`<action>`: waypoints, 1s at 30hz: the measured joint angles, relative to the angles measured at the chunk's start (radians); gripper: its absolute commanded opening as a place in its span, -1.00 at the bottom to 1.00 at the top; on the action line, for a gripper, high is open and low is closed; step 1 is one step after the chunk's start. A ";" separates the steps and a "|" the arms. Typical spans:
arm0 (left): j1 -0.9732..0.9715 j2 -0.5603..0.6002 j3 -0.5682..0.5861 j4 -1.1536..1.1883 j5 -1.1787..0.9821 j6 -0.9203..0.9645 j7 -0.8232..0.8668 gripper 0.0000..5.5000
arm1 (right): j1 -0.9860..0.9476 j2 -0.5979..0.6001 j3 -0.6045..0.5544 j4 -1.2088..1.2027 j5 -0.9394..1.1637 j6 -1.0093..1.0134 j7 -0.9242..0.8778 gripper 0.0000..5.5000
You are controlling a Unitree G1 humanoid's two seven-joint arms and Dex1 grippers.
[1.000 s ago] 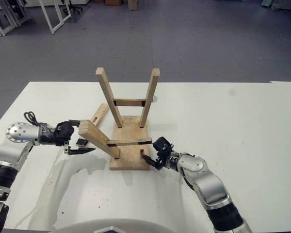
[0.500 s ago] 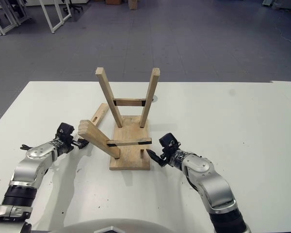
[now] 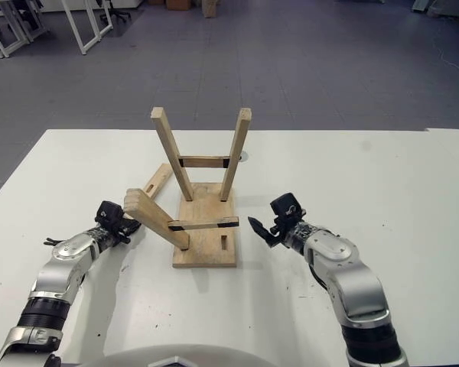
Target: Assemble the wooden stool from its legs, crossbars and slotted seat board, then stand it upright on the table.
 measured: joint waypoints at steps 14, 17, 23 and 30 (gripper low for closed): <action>0.093 -0.009 0.479 -0.389 -0.911 0.241 -0.100 -0.25 | -0.227 0.086 -0.343 0.065 0.454 0.235 0.030 0.34; 0.037 0.152 0.541 -0.456 -1.217 0.471 -0.178 -0.25 | -0.380 0.106 -0.451 0.160 0.774 0.418 0.041 0.34; -0.148 0.194 0.369 -0.448 -1.343 0.678 -0.281 -0.25 | -0.632 0.215 -0.427 0.374 1.109 0.545 -0.076 0.34; -0.233 0.170 0.256 -0.426 -1.303 0.721 -0.325 -0.25 | -0.655 0.224 -0.323 0.353 1.249 0.513 -0.140 0.68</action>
